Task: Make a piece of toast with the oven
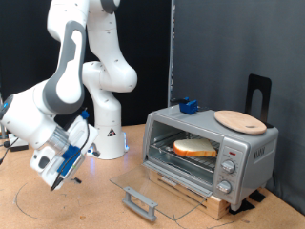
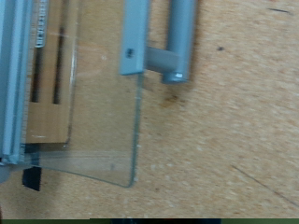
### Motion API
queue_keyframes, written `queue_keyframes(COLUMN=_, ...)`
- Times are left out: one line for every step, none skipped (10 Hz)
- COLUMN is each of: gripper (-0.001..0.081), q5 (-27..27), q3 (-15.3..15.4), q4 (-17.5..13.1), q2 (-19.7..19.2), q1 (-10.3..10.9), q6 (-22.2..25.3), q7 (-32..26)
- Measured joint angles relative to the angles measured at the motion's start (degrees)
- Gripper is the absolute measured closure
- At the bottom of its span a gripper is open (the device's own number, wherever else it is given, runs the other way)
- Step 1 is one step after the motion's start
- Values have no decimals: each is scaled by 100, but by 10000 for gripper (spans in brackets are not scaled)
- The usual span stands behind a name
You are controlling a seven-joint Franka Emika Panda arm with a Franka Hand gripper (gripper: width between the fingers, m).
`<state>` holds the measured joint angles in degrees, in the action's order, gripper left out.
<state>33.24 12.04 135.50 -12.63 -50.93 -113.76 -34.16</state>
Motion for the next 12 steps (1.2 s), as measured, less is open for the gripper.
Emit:
queue_keyframes(gripper=-2, q5=-69, q3=-28, q4=-111, q2=-200, q1=-2, q6=-16, q7=1)
queue_keyframes(gripper=-2, q5=-122, q3=-27, q4=-172, q2=-372, q1=4, q6=-14, q7=1)
queue_keyframes(gripper=-2, q5=-154, q3=-7, q4=-181, q2=-499, q1=25, q6=58, q7=1)
queue_keyframes(gripper=-2, q5=-166, q3=35, q4=-151, q2=-587, q1=64, q6=129, q7=1)
queue_keyframes(gripper=-2, q5=-167, q3=90, q4=-82, q2=-635, q1=118, q6=138, q7=15)
queue_keyframes(gripper=-2, q5=-167, q3=132, q4=19, q2=-669, q1=198, q6=115, q7=91)
queue_keyframes(gripper=-2, q5=-166, q3=186, q4=156, q2=-680, q1=277, q6=-6, q7=151)
queue_keyframes(gripper=-2, q5=-138, q3=252, q4=307, q2=-683, q1=351, q6=-185, q7=177)
queue_keyframes(gripper=-2, q5=-60, q3=323, q4=443, q2=-685, q1=416, q6=-322, q7=200)
queue_keyframes(gripper=-2, q5=70, q3=399, q4=552, q2=-684, q1=459, q6=-406, q7=204)
queue_keyframes(gripper=-2, q5=184, q3=473, q4=627, q2=-676, q1=480, q6=-427, q7=200)
queue_keyframes(gripper=-2, q5=275, q3=540, q4=681, q2=-651, q1=481, q6=-412, q7=164)
